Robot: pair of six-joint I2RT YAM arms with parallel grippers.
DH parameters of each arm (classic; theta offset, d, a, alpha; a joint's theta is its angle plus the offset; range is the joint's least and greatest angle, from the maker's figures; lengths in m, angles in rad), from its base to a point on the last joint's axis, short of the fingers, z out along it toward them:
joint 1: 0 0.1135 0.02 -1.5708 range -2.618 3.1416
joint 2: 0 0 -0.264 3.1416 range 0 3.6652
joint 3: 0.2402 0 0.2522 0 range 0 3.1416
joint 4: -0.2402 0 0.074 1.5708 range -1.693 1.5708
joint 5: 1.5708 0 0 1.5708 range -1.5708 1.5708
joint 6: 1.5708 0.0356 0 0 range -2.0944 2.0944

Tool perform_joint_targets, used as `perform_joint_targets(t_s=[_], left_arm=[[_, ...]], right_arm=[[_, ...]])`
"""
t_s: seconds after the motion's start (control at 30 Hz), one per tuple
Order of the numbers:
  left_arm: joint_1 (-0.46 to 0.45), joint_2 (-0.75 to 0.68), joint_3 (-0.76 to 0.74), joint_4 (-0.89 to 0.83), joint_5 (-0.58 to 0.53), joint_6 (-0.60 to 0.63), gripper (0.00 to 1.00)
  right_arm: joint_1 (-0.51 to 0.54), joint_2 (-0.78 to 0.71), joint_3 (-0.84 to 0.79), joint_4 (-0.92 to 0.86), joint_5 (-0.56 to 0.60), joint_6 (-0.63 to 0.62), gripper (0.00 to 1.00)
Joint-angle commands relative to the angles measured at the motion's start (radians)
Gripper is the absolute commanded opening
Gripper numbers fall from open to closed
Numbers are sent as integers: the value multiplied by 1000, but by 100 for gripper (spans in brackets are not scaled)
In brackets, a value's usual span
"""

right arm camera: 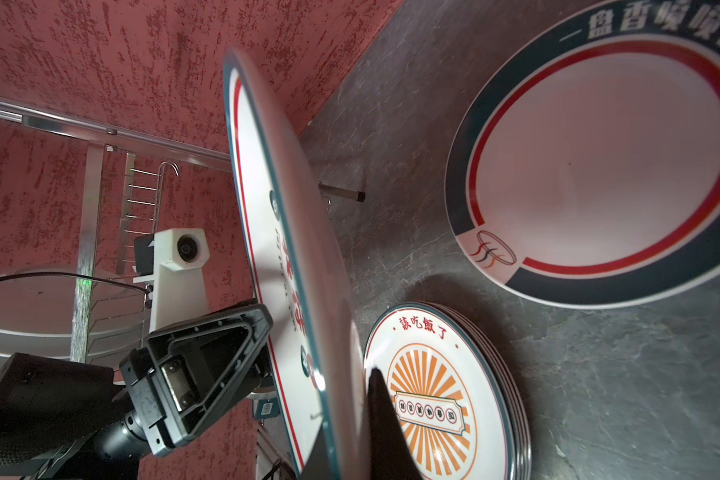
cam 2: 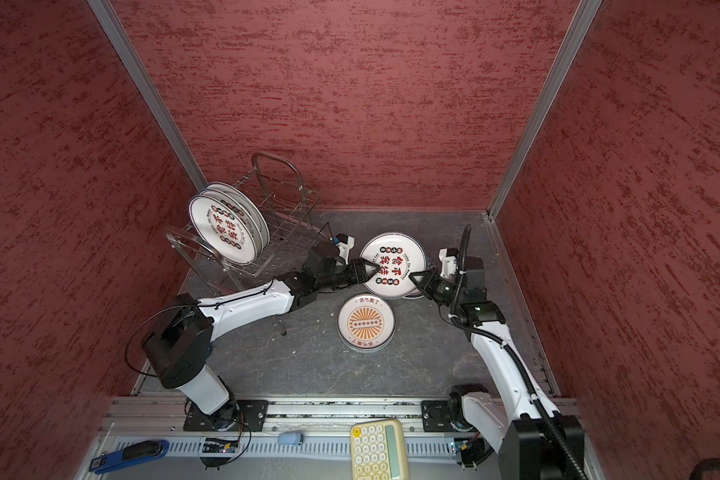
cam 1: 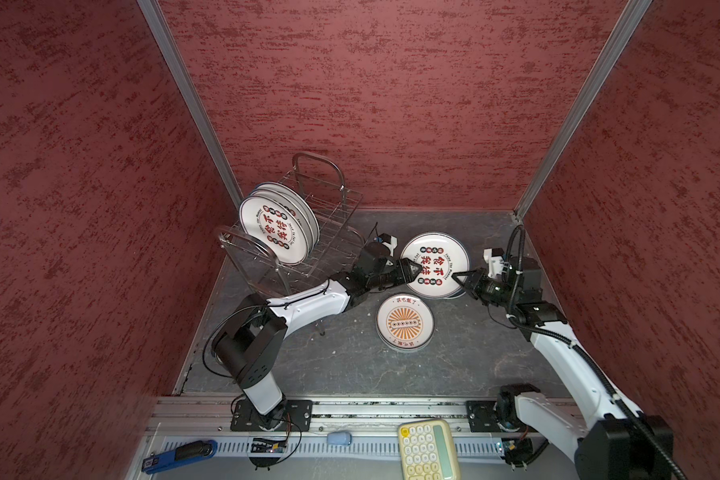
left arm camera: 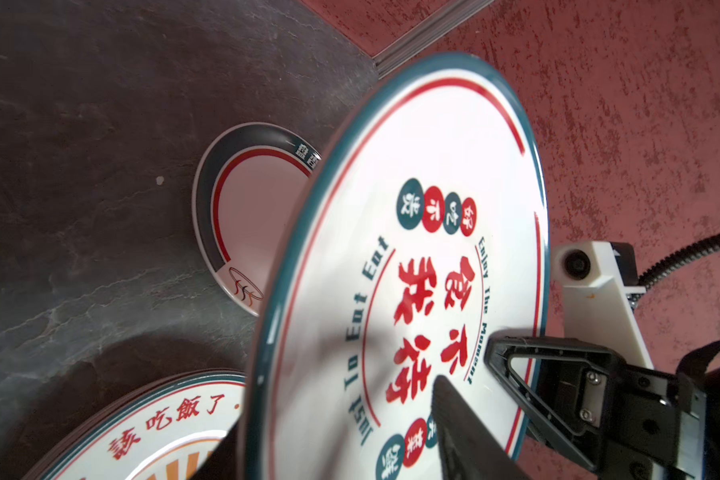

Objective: Unload the plates from the dish rack
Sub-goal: 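Carry the plate toward the left gripper while left gripper reaches to meet it, then grasp the plate's rim with the left gripper while right gripper holds it, then lower the plate onto the green-rimmed plate with left gripper while right gripper withdraws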

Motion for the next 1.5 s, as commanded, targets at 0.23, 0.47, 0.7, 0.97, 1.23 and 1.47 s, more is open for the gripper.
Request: perform_joint_targets(t_s=[0.23, 0.47, 0.7, 0.97, 1.23, 1.47], left_arm=[[-6, 17, 12, 30, 44, 1, 18], [-15, 51, 43, -2, 39, -5, 0], [-31, 110, 126, -94, 2, 1, 0], [-52, 217, 298, -227, -48, 13, 0], [-51, 384, 482, -321, -93, -26, 0], [-52, 480, 624, -391, -96, -25, 0]], right_arm=[[-26, 19, -19, 168, -72, 51, 0], [-33, 36, -32, 195, -86, 47, 16], [-65, 49, -15, 126, -55, -6, 66], [-100, 23, 103, -300, 406, -242, 89], [-109, -11, 113, -448, 768, -352, 95], [-110, -44, 95, -446, 765, -364, 95]])
